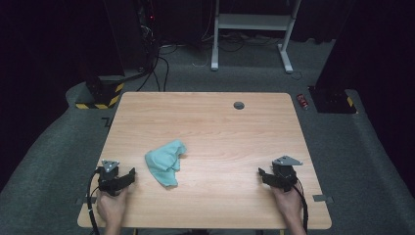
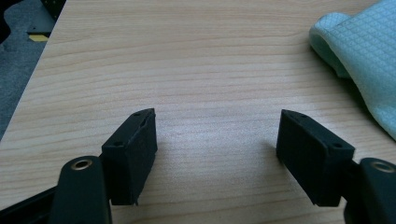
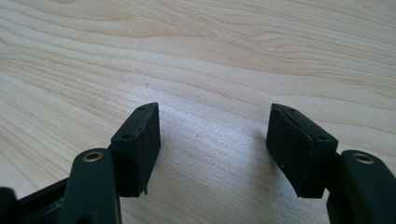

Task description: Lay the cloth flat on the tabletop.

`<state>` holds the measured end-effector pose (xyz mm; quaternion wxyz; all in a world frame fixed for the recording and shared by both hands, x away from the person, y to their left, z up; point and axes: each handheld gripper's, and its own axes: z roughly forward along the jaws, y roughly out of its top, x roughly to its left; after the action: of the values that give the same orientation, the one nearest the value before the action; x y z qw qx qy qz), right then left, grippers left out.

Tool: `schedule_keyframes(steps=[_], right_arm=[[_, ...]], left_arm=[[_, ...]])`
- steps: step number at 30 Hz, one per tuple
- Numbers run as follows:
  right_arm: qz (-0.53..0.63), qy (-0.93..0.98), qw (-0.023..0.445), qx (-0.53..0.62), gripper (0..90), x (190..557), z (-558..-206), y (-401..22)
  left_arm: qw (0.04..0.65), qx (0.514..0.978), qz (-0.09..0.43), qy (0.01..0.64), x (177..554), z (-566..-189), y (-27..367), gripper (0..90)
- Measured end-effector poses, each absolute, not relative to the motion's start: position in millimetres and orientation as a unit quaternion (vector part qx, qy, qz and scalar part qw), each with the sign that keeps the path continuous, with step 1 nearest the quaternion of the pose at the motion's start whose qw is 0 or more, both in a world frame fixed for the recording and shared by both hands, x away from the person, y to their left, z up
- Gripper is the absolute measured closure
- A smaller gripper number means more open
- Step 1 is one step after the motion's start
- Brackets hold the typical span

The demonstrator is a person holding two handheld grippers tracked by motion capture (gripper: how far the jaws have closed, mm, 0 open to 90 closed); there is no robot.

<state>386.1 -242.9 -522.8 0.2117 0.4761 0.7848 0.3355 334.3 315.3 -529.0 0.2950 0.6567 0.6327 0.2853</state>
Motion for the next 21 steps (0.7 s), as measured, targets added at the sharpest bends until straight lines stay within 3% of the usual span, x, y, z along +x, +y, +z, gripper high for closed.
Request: schedule_keyframes(steps=[21], right_arm=[[0.335,0.783,0.212,0.479,34.4,386.4,-522.8,-243.0]], left_arm=[[0.295,0.668,0.276,0.624,336.1,-529.1,313.9,21.0]])
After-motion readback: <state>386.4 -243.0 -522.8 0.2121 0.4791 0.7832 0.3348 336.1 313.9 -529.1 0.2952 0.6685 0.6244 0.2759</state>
